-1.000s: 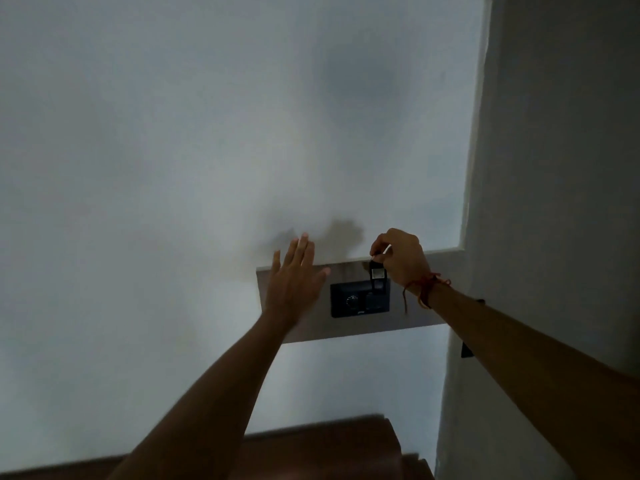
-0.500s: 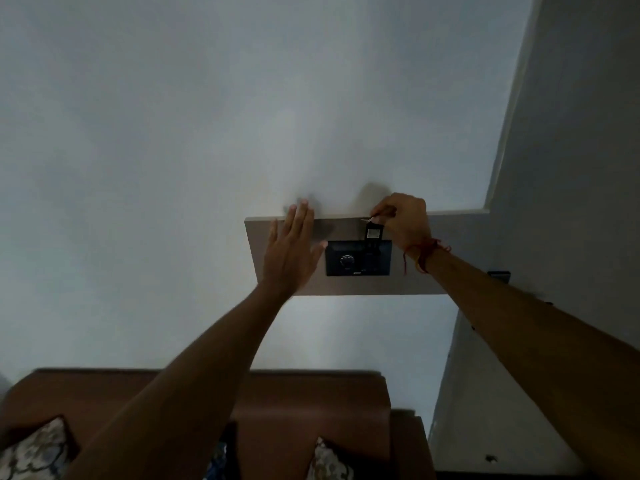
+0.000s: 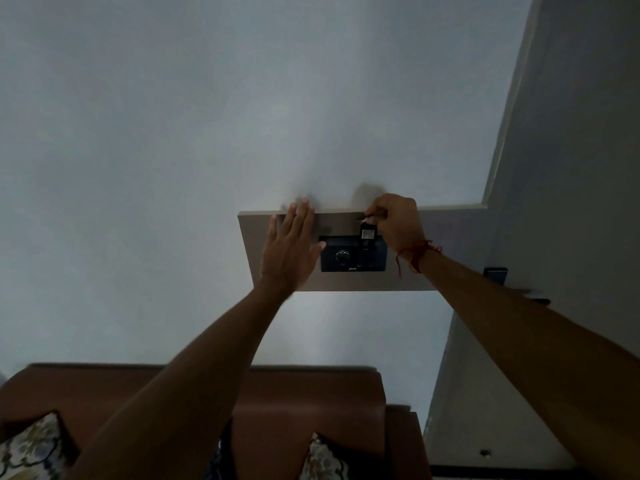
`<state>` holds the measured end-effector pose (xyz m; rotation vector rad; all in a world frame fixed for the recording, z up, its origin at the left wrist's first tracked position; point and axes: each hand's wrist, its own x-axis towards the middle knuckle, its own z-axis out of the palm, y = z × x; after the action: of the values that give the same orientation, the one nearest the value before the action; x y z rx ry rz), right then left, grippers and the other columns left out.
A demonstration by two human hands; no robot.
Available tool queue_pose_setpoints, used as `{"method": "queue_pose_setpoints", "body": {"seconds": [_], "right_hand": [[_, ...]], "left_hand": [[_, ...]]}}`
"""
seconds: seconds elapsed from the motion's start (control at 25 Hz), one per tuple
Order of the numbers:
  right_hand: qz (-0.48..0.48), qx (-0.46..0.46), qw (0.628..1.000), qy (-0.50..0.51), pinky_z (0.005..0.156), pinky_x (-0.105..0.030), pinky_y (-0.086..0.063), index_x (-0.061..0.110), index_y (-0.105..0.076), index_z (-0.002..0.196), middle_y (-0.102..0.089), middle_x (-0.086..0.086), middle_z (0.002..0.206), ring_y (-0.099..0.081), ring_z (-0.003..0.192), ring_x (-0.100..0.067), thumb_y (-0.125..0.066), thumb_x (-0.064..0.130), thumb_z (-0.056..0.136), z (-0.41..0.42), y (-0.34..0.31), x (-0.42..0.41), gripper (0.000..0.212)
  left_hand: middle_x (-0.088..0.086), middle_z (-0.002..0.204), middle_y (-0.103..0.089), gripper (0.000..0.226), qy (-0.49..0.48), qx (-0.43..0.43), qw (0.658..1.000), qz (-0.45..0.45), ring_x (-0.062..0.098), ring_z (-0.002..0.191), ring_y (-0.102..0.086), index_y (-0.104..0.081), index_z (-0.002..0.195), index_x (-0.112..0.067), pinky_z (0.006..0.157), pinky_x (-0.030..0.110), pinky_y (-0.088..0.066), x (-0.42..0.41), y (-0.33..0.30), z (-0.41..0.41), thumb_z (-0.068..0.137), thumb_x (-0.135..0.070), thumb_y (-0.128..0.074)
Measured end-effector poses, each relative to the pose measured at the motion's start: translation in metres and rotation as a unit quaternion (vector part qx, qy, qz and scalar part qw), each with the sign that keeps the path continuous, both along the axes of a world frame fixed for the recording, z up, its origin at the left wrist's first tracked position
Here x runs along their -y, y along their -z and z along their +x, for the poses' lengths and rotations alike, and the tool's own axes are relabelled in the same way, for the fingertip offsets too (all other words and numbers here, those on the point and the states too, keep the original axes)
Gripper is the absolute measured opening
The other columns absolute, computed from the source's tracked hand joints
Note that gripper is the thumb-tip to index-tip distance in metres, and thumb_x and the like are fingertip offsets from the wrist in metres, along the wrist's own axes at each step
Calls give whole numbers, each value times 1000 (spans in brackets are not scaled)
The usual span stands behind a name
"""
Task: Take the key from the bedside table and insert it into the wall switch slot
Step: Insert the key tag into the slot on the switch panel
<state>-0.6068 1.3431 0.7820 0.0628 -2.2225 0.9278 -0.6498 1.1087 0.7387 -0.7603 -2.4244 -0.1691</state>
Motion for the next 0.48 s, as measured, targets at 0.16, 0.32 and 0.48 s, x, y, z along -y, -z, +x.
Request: {"method": "queue_pose_setpoints", "body": {"seconds": [0.16, 0.32, 0.48], "right_hand": [[110, 49, 993, 6, 79, -43, -54, -3, -73, 86, -70, -23, 89, -64, 86, -37, -70, -5, 76, -6, 8, 7, 11], [166, 34, 984, 54, 73, -42, -51, 1, -68, 92, -63, -16, 91, -56, 89, -33, -59, -6, 82, -7, 23, 9, 15], [282, 16, 955, 85, 69, -39, -55, 10, -57, 101, -55, -13, 104, -51, 93, -27, -64, 20, 79, 1, 25, 14, 25]], "left_hand": [[11, 174, -12, 76, 5, 1, 1000, 0, 30, 161, -11, -18, 164, -10, 130, 55, -18, 0, 1, -2, 105, -50, -45], [9, 174, -12, 76, 3, 11, 1000, 8, 28, 161, -10, -17, 164, -11, 130, 55, -17, 2, 4, -5, 105, -49, -45], [9, 174, -11, 77, 12, 21, 1000, 14, 27, 161, -9, -13, 165, -11, 129, 56, -18, 5, 9, -9, 105, -47, -46]]}}
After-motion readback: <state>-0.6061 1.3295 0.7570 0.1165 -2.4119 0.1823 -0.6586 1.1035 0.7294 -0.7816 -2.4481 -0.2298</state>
